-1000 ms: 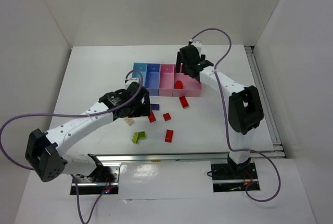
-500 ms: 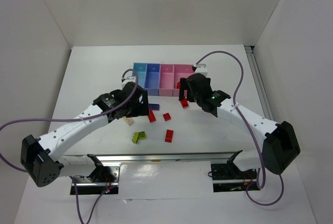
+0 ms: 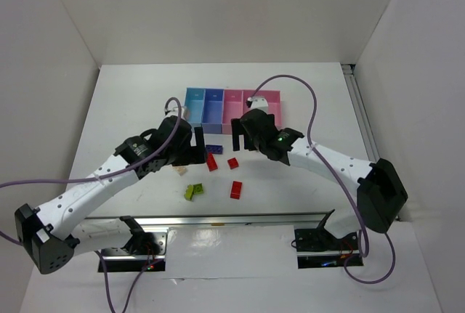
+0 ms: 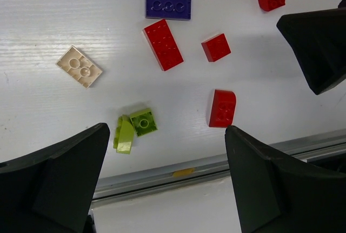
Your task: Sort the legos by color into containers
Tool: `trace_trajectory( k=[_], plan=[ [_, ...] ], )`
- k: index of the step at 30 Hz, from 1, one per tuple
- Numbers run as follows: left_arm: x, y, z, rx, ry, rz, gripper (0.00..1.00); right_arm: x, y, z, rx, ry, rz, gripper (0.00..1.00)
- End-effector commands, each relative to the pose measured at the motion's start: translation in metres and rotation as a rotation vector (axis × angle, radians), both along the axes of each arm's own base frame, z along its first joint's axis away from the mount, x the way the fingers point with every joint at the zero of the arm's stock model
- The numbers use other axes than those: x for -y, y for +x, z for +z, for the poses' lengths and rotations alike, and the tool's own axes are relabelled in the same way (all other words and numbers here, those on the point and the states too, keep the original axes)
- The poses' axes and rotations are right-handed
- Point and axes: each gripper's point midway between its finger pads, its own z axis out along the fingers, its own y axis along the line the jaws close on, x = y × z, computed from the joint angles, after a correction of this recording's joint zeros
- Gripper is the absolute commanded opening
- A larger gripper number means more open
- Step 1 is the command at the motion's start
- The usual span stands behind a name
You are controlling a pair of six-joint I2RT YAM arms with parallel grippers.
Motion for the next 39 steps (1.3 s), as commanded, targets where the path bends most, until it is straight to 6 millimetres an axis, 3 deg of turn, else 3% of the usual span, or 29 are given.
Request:
trace_trajectory(
  k=[1,3,4,15,19,22,24,25,30,39],
  plan=[
    [0.003,-0.004,0.009,0.028,-0.037,-0.028,0.99,-0.009,0.000,0.024,0.022,0.030,0.027,0.97],
    [0.003,-0.005,0.009,0.036,-0.025,-0.036,0.99,-0.010,0.000,0.031,0.056,0.065,0.028,0.97],
    [-0.001,-0.005,0.008,0.042,-0.015,-0.026,0.99,-0.007,-0.003,0.022,0.046,0.054,0.027,0.97],
    [0.005,-0.006,-0.004,0.001,0.011,-0.071,0.99,-0.002,-0.005,0.011,0.011,0.009,0.019,0.97],
    [0.009,-0.004,-0.005,0.031,-0.025,-0.076,0.99,-0.010,-0.010,0.011,0.000,0.008,0.160,0.97],
    [0.017,0.002,0.002,0.070,-0.067,-0.083,0.99,0.002,-0.014,0.014,0.021,-0.022,0.153,0.97],
    [0.013,0.005,0.004,0.074,-0.049,-0.054,0.99,0.016,-0.015,0.009,0.015,-0.012,0.116,0.97],
    [0.010,0.007,0.003,0.072,-0.031,-0.043,0.99,0.018,-0.015,0.017,0.036,0.030,0.103,0.97],
    [0.015,0.012,0.014,0.087,-0.031,-0.064,0.99,0.031,-0.022,-0.019,-0.034,0.019,0.096,0.96],
    [0.013,0.022,-0.002,0.046,0.032,-0.066,0.99,0.033,-0.008,-0.063,-0.052,-0.038,0.063,0.94]
  ],
)
